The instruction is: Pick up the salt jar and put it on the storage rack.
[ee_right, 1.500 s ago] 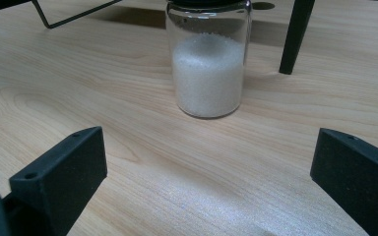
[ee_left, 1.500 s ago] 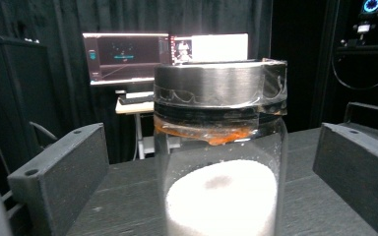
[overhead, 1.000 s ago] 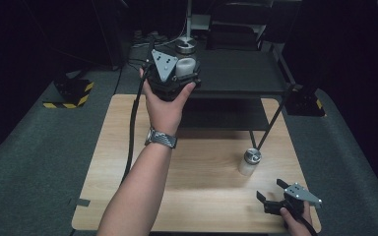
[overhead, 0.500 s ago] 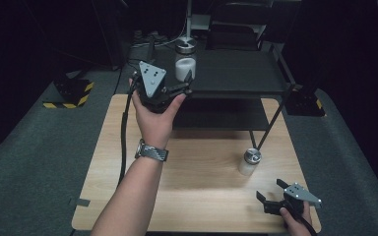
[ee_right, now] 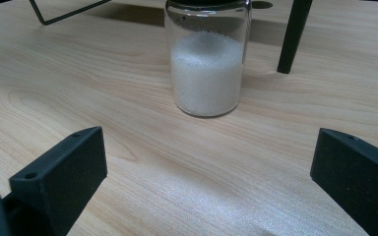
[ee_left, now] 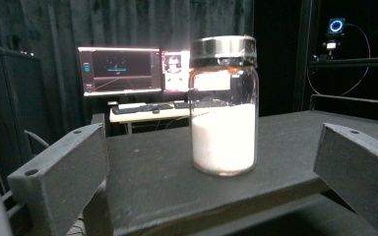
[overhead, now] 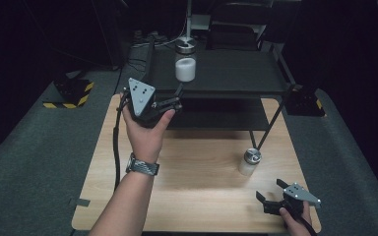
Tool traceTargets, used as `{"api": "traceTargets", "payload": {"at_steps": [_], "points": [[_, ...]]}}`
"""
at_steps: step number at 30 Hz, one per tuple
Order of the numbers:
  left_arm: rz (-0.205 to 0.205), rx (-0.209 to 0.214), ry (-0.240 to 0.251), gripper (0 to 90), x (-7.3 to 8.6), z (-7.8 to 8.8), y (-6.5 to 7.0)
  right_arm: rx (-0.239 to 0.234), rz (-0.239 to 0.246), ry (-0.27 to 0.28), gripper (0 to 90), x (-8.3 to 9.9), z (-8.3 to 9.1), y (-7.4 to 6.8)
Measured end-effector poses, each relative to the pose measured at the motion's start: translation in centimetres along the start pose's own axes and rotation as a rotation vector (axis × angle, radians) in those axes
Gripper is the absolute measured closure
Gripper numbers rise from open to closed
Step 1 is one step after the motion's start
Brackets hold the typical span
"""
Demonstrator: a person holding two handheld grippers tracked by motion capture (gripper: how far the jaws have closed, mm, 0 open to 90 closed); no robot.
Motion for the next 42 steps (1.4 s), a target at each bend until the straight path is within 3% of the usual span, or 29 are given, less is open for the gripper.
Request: {"api": "traceTargets", "payload": {"at_steps": [14, 24, 33, 42], "points": [[0.003, 0.024, -0.008, 0.5, 2.8, 2.6, 0.0, 0.003, -0.001, -0.002, 0.4, 0.0, 0.0, 0.0], [-0.006, 0.048, -0.03, 0.5, 6.1, 4.1, 0.3, 0.006, 0.001, 0.0, 0.3, 0.0, 0.0, -0.1], [0.015, 0.073, -0.035, 0.5, 8.8, 5.7, 0.0, 0.008, 0.009, 0.001, 0.3, 0.0, 0.0, -0.2], [0.017, 0.086, -0.094, 0.5, 11.7, 7.2, 0.0, 0.011, 0.011, 0.001, 0.3, 0.0, 0.0, -0.3]]}}
Point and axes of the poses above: each handheld gripper's, and its own axes: z roughly backward along the jaws, x roughly out of its underside, y roughly to its right, the point moved 1 cm from there along -z, roughly forward along the jaws, and after that the axes turned 8 degrees about x, right-handed, at the moved point
